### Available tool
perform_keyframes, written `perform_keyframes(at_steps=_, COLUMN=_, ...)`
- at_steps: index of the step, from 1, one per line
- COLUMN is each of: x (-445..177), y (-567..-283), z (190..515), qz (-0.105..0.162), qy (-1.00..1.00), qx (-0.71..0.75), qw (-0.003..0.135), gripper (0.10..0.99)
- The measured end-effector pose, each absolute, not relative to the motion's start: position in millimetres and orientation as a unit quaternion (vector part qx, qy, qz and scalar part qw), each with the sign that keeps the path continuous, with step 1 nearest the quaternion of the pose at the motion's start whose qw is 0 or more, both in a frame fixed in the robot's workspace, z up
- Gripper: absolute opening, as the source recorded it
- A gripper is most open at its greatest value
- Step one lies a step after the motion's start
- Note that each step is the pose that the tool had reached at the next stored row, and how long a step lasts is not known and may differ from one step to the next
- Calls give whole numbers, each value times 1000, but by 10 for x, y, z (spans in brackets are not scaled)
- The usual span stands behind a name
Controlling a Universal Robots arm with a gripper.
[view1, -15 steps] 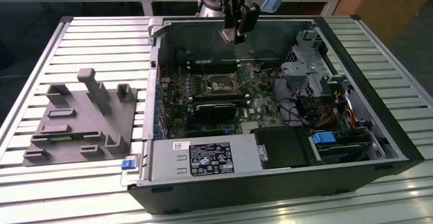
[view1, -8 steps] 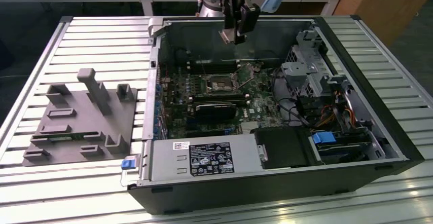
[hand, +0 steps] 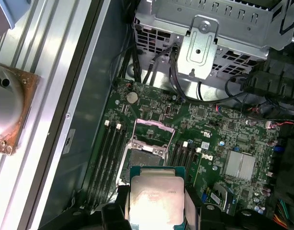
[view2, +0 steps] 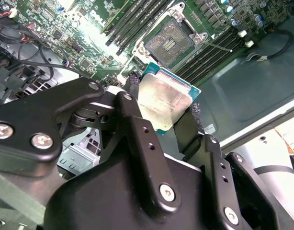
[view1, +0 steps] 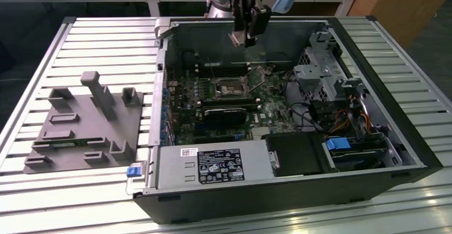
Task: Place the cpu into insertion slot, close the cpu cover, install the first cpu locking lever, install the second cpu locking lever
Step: 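Place the cpu into insertion slot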
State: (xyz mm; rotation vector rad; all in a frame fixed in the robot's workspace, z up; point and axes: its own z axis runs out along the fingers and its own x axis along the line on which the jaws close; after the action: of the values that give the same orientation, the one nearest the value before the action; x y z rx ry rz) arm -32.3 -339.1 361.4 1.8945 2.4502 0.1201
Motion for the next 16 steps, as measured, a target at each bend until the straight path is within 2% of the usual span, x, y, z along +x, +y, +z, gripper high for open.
perform_keyframes(at_steps=16, x=-323, y=-3391, z=3565, qz=38, qy=790, qx=611, qw=22, gripper=541)
